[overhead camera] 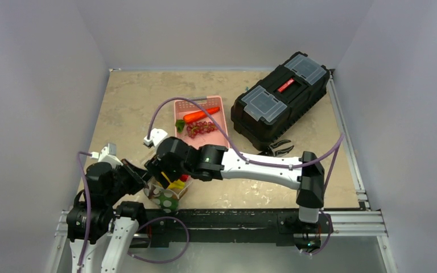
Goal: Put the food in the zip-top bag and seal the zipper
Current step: Adjust the fake fruit in the zipper food storage bag.
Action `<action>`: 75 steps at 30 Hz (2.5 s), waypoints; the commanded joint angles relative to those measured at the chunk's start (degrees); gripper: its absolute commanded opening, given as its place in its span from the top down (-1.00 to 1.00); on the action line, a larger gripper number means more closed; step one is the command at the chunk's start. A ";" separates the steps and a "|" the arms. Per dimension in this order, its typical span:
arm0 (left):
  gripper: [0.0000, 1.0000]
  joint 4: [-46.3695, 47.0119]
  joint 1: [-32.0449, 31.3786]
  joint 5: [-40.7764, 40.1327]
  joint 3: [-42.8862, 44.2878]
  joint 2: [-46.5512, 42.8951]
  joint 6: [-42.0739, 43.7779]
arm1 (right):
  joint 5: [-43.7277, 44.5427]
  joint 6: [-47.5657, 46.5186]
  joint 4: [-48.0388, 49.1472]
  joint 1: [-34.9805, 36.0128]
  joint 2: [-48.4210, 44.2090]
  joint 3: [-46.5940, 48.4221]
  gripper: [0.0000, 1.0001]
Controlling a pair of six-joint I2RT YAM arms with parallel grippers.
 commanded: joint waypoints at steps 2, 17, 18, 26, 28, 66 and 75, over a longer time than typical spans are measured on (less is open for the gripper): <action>1.00 2.10 -0.06 -0.05 1.24 1.37 0.58 | 11.44 -6.74 -8.95 3.55 5.58 6.90 -0.27; 1.00 1.96 -0.06 -0.23 1.19 1.51 0.59 | 3.92 1.18 0.29 1.00 -0.27 1.13 1.00; 1.00 1.93 -0.06 -0.21 1.19 1.57 0.58 | -0.40 3.07 1.42 -0.75 -1.04 0.12 1.00; 1.00 1.91 -0.06 -0.36 1.33 1.44 0.46 | -27.25 18.72 9.62 -11.81 -2.81 -6.43 1.00; 1.00 2.01 -0.06 -0.34 1.29 1.32 0.27 | -29.62 23.30 11.16 -12.96 -2.01 -8.01 1.00; 1.00 0.29 -0.06 1.46 5.32 1.41 0.55 | -22.68 30.19 30.23 -13.01 -5.88 -19.41 0.18; 1.00 0.07 -0.07 -0.12 4.11 1.25 0.89 | -22.99 7.74 11.15 -10.13 -12.30 -12.45 -0.46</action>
